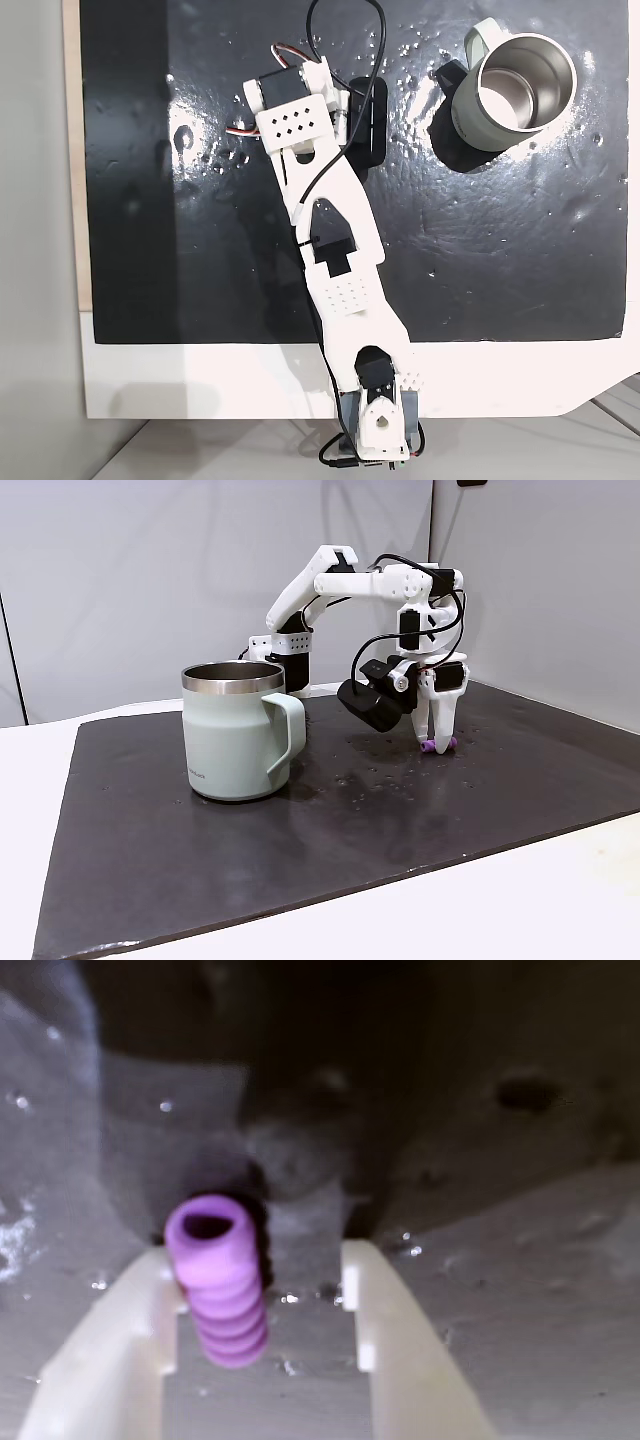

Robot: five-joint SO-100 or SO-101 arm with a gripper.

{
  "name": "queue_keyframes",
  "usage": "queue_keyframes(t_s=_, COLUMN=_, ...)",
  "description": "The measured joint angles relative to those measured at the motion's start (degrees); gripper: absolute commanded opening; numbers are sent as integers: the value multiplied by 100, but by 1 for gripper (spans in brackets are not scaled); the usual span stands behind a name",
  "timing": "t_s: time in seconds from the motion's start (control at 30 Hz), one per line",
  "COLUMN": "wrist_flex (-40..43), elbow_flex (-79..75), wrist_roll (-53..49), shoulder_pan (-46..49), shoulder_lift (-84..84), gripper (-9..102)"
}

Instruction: Grasp a pengrip and put it in the cup.

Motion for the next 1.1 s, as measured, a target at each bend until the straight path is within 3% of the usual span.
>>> queue_keyframes(t_s=0.13, wrist_flex=-114, elbow_flex=-26, wrist_roll=-44, shoulder_pan=0, shoulder_lift=-9, gripper=0)
queue_keyframes(t_s=0.5, wrist_flex=185, elbow_flex=-35, wrist_roll=-53, shoulder_pan=26, shoulder_lift=149, gripper=0)
queue_keyframes(t_s=1.1, wrist_flex=360, elbow_flex=97, wrist_roll=-879, shoulder_pan=694, shoulder_lift=3999, gripper=0)
